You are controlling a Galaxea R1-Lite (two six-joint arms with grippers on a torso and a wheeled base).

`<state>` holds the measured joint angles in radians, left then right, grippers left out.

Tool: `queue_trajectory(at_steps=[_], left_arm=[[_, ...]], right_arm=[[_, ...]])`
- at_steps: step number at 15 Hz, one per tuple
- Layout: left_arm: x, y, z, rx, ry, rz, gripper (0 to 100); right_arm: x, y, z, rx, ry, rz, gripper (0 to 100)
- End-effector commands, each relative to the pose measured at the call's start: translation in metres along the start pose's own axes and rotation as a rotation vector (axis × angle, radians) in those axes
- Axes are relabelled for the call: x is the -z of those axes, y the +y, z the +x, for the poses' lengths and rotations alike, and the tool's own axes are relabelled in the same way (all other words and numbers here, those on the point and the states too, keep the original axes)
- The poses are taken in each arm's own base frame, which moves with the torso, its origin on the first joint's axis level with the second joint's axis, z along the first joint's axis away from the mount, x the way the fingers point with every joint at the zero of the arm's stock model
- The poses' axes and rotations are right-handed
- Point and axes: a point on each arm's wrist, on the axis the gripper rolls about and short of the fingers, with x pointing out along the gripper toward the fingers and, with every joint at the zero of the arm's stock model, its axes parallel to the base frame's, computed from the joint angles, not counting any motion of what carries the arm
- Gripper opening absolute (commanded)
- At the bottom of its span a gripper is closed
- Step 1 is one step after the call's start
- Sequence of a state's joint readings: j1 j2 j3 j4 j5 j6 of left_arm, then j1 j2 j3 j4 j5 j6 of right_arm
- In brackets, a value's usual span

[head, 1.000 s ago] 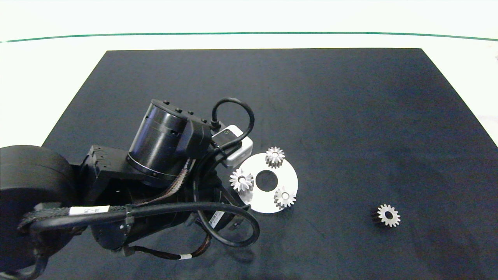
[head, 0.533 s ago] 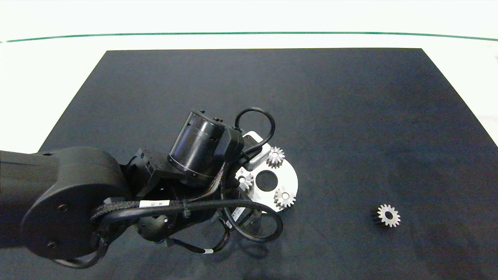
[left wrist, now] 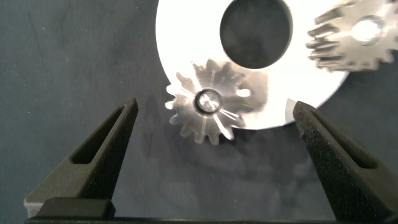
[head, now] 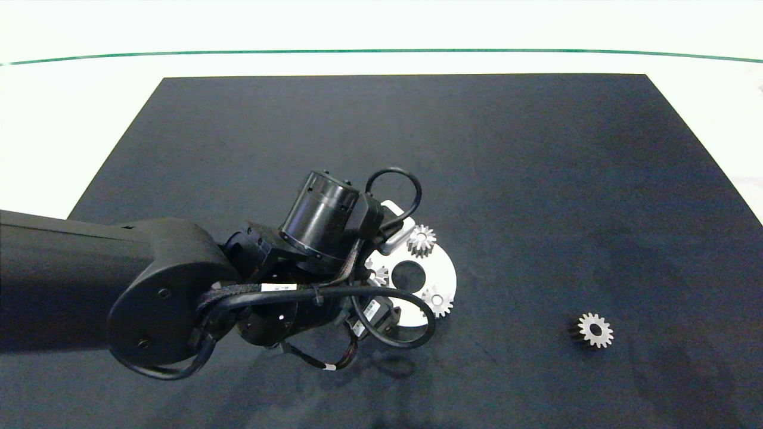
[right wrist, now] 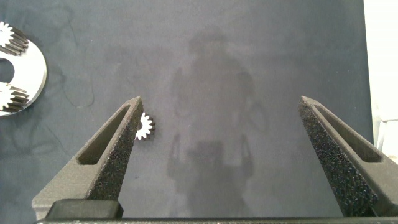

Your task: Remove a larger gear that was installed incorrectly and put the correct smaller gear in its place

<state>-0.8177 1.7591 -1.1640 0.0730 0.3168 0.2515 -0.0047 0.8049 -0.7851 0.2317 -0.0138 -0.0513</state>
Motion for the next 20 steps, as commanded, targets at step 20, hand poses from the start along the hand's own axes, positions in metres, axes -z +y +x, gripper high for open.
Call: queue_trajectory(at_steps=[20], left_arm=[[-0.001, 0.008, 0.018, -0.024, 0.028, -0.011, 69]], right_arm=[[-0.002, 0.000, -0.002, 0.002, -0.011, -0.001, 100]])
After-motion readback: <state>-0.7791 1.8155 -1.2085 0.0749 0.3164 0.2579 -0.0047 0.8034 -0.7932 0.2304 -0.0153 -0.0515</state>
